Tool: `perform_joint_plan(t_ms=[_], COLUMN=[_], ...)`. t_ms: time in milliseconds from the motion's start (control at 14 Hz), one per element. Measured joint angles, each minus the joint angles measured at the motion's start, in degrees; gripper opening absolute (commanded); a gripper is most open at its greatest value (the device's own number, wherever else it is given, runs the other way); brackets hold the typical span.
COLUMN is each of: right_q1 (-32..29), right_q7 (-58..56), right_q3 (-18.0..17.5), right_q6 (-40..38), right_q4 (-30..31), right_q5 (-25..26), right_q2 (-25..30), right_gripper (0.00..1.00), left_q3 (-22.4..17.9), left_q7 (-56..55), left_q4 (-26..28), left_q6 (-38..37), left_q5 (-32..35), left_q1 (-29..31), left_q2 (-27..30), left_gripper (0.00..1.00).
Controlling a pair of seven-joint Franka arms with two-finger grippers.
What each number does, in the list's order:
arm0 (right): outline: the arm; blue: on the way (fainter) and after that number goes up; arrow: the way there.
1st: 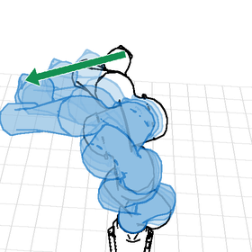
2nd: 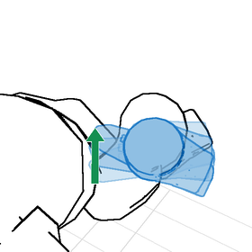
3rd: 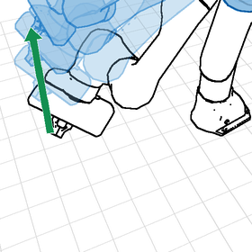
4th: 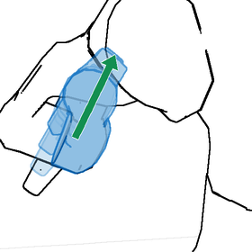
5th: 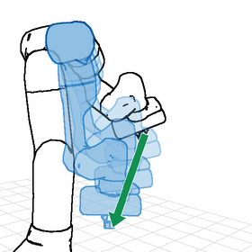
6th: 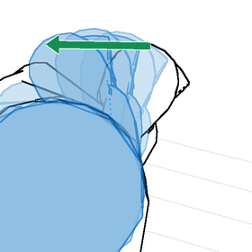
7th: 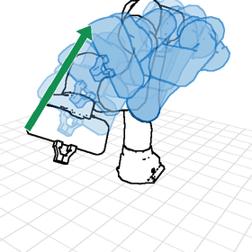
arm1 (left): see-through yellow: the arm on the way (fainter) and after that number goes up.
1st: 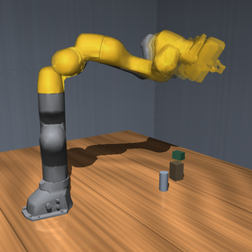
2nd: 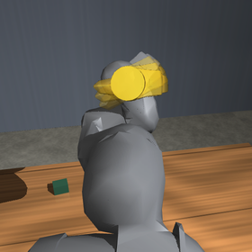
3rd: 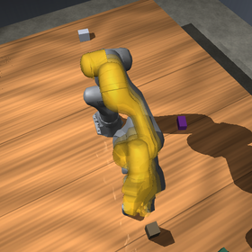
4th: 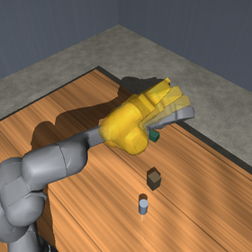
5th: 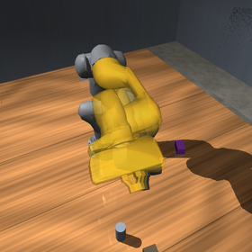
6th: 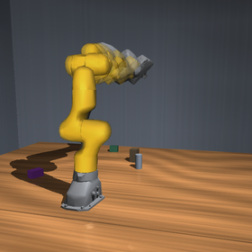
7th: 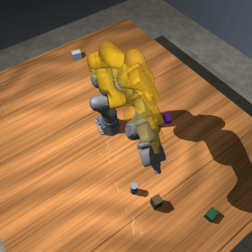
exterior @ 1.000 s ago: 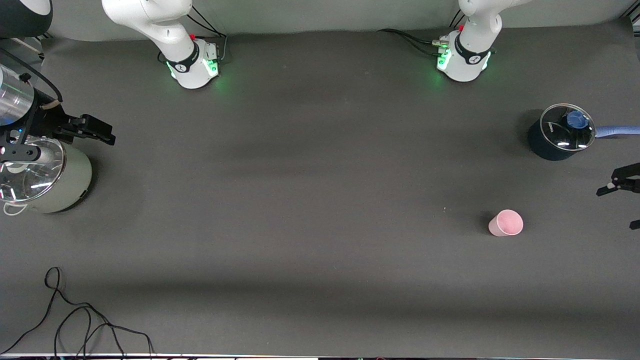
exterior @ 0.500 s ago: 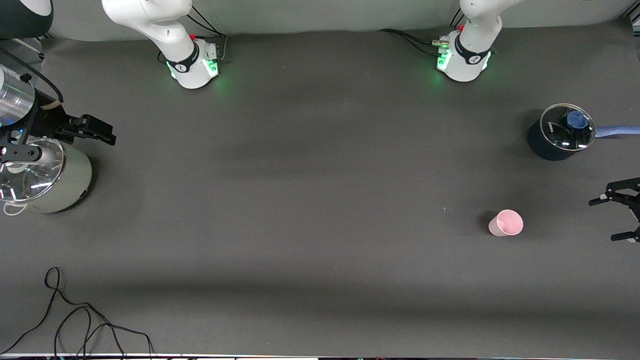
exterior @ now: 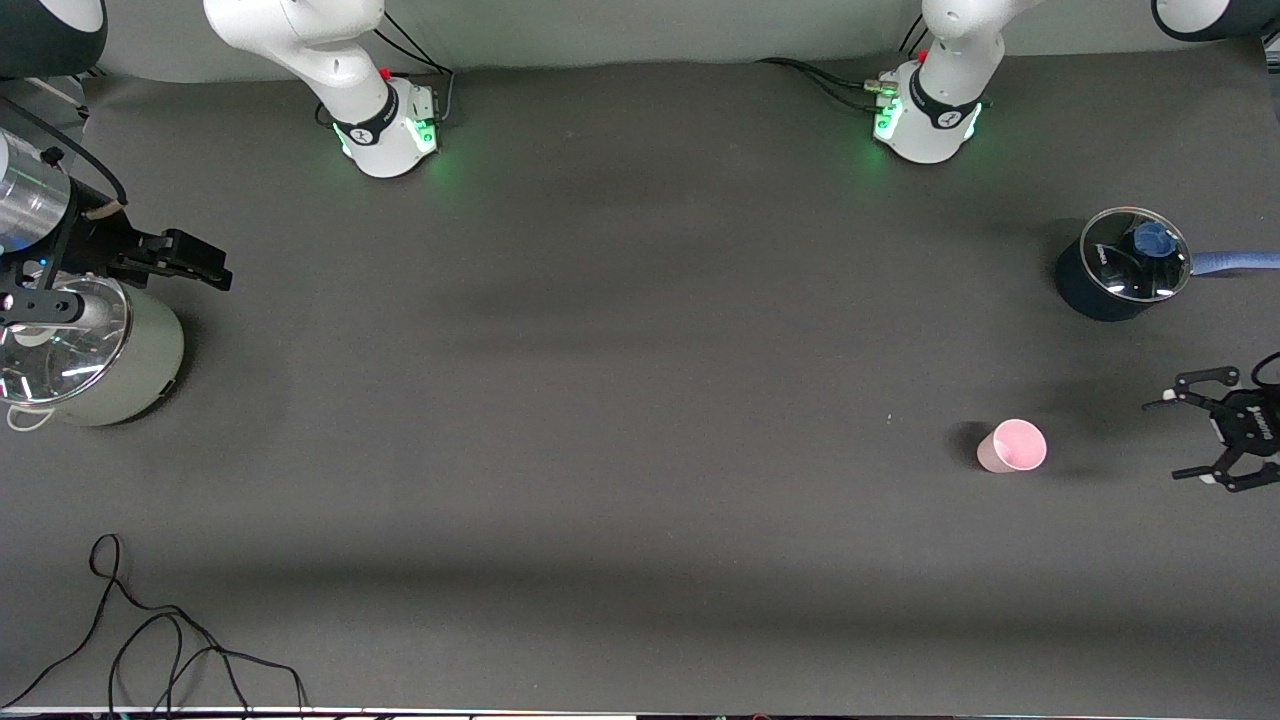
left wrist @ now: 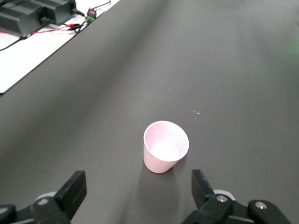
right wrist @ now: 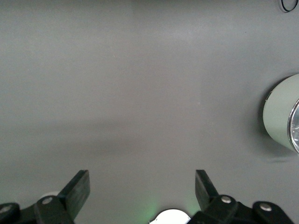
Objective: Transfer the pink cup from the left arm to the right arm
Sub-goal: 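Lower the open left gripper down around the pink cup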
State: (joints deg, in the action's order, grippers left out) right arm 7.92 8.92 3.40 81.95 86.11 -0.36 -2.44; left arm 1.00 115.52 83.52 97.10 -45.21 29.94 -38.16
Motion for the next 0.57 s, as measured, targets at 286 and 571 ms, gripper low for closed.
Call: perform_joint_plan(t_ms=[286, 571], right_q1=[0.0, 0.0], right_q7=[0.0, -0.01], right_q3=[0.0, 0.0], right_q6=[0.0, -0.01], right_q4=[0.01, 0.02], right_q5=[0.0, 0.0], right_q2=[0.0, 0.0], right_gripper=[1.0, 1.0], left_q3=[0.02, 0.03], left_q7=[12.74, 25.85], left_q4=[4.79, 9.19], left_q6=[-0.05, -0.03], left_q5=[-5.94, -12.49], left_q1=[2.09, 3.18], left_q2=[-2.44, -6.17], left_gripper=[1.0, 1.0])
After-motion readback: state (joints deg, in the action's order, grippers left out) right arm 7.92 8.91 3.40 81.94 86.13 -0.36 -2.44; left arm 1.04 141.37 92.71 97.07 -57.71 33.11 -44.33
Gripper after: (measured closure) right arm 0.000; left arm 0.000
